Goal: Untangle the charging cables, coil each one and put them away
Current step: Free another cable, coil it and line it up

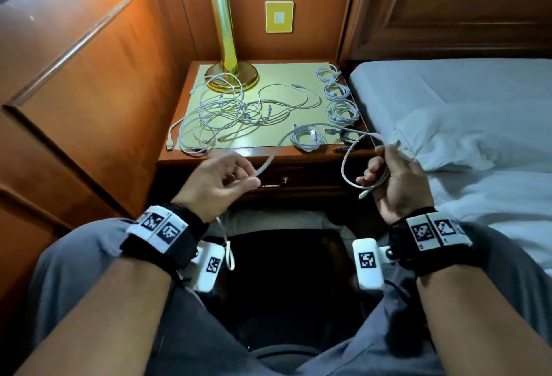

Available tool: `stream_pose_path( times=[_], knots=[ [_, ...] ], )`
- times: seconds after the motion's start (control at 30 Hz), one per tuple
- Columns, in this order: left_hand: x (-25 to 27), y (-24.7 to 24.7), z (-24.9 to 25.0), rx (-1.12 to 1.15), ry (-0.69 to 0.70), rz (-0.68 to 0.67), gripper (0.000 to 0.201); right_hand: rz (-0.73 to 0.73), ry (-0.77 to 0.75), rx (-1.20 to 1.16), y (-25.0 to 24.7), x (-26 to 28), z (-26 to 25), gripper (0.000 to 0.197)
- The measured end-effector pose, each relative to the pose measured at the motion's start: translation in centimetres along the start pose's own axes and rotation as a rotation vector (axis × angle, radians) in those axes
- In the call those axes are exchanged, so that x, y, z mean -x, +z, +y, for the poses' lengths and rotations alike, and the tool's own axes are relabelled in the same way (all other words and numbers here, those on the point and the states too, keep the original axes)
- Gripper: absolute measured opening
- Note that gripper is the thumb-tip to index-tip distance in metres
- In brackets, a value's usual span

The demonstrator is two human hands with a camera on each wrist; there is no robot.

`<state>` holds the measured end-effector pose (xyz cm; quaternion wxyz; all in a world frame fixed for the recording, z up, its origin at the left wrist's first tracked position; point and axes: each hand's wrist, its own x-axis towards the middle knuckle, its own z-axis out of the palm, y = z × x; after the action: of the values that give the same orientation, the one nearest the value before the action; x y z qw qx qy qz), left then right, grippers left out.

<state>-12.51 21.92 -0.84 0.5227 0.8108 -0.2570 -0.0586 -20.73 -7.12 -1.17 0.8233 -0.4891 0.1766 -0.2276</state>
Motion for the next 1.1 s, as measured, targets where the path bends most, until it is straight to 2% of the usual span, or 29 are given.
stream_pose_path(
  times=[0.07, 0.13, 0.17, 0.23, 0.3, 0.33, 0.43, 0.53, 0.6, 0.7, 0.8, 0.87, 1.0, 1.1],
  knots=[
    [0.5, 1.8, 0.4, -0.116, 0.059, -0.013, 0.006, -0.039, -0.062, 0.142, 0.5, 0.7, 0.6, 0.025],
    [1.0, 3.2, 0.2, -0.289, 0.169, -0.053, 0.007, -0.122, -0.109, 0.295, 1.1, 1.5, 1.2, 0.024],
    [1.4, 3.8, 0.1, -0.384, 0.200, -0.123, 0.010, -0.174, -0.124, 0.354, 1.3, 2.0, 1.7, 0.023],
    [2.0, 4.8, 0.4, -0.518, 0.176, -0.291, 0.018, -0.287, -0.142, 0.468, 1.7, 2.9, 2.7, 0.020],
    [2.4, 5.5, 0.9, -0.434, 0.213, -0.376, 0.016, -0.400, -0.166, 0.619, 1.9, 3.7, 3.7, 0.019],
    [2.5, 5.7, 1.3, -0.347, 0.260, -0.369, 0.013, -0.447, -0.167, 0.696, 2.0, 3.9, 4.0, 0.019],
    [2.0, 5.2, 2.0, -0.151, 0.308, -0.192, 0.009, -0.528, -0.089, 0.777, 2.4, 4.2, 4.5, 0.020],
    [1.3, 3.7, 1.5, -0.165, 0.299, -0.009, 0.011, -0.545, 0.068, 0.660, 2.9, 4.2, 4.6, 0.025],
    [1.1, 2.9, 0.8, -0.197, 0.305, 0.039, 0.010, -0.552, 0.151, 0.587, 3.3, 4.3, 4.4, 0.031],
    [0.7, 2.3, 0.3, -0.220, 0.337, 0.092, 0.003, -0.551, 0.318, 0.358, 3.8, 4.6, 4.1, 0.044],
    [0.2, 1.7, -0.2, -0.262, 0.334, 0.176, 0.005, -0.558, 0.457, 0.151, 3.8, 4.5, 3.6, 0.049],
    [-0.1, 0.8, -0.5, -0.323, 0.321, 0.222, 0.007, -0.527, 0.482, 0.024, 3.6, 4.1, 2.8, 0.046],
    [-0.9, -2.1, -1.3, -0.401, 0.248, 0.404, 0.008, -0.290, 0.417, -0.153, 2.9, 2.6, 0.5, 0.044],
    [-0.7, -2.4, -1.7, -0.468, 0.233, 0.386, 0.007, -0.200, 0.352, -0.230, 2.1, 1.6, 0.0, 0.052]
  ],
)
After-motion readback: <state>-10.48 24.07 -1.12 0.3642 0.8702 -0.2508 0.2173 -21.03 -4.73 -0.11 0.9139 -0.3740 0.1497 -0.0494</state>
